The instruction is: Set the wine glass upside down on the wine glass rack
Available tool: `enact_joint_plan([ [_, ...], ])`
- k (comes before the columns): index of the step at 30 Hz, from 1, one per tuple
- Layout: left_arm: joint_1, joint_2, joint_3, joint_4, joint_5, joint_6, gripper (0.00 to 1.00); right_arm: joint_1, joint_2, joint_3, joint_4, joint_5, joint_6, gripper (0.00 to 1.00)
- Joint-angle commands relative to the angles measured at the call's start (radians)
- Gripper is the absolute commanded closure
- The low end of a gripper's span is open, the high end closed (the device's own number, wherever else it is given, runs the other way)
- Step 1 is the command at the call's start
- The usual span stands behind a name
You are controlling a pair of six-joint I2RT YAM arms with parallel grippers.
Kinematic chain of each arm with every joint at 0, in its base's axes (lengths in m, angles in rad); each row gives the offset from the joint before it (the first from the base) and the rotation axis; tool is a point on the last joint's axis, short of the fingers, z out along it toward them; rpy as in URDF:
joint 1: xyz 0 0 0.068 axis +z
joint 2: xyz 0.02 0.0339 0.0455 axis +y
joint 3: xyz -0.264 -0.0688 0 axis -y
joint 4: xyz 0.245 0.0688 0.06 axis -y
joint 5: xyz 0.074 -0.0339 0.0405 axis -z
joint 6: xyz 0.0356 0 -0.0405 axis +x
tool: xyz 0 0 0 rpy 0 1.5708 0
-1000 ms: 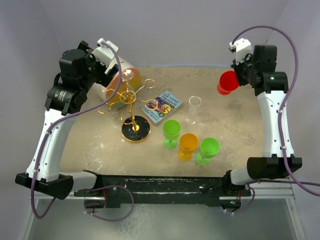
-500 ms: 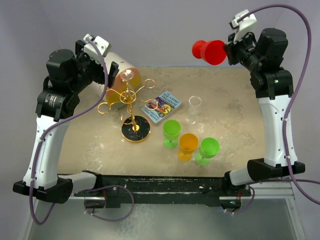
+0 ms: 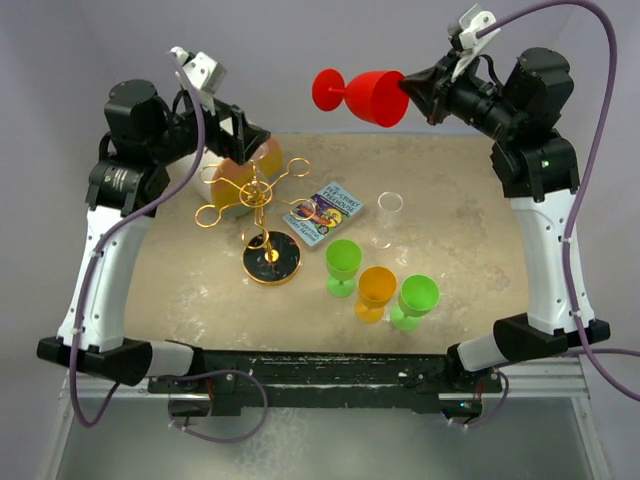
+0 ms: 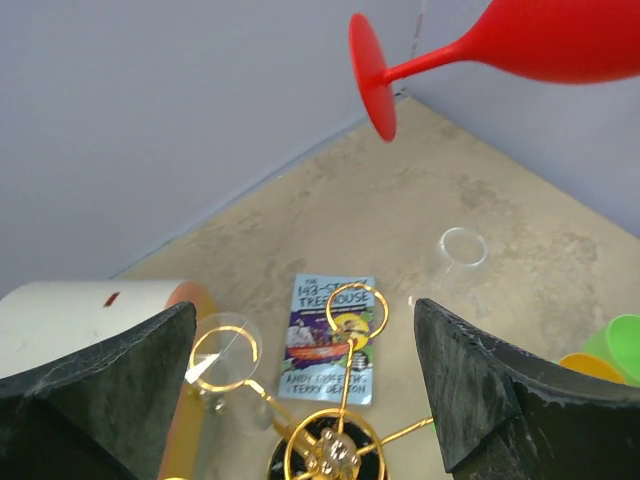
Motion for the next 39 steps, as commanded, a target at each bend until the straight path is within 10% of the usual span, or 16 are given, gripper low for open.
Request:
enact_joint_plan([
  [1,-0.003,0.079,0.064,0.148,0.163,-0.200,0.09,0.015,0.002,0.026,0.113,-0.110,0.089,1.00],
  [39,-0.076,0.269,0.124,0.312,0.212,-0.469,0.71,0.025,-0.032,-0.086,0.130,-0.178,0.086,1.00],
])
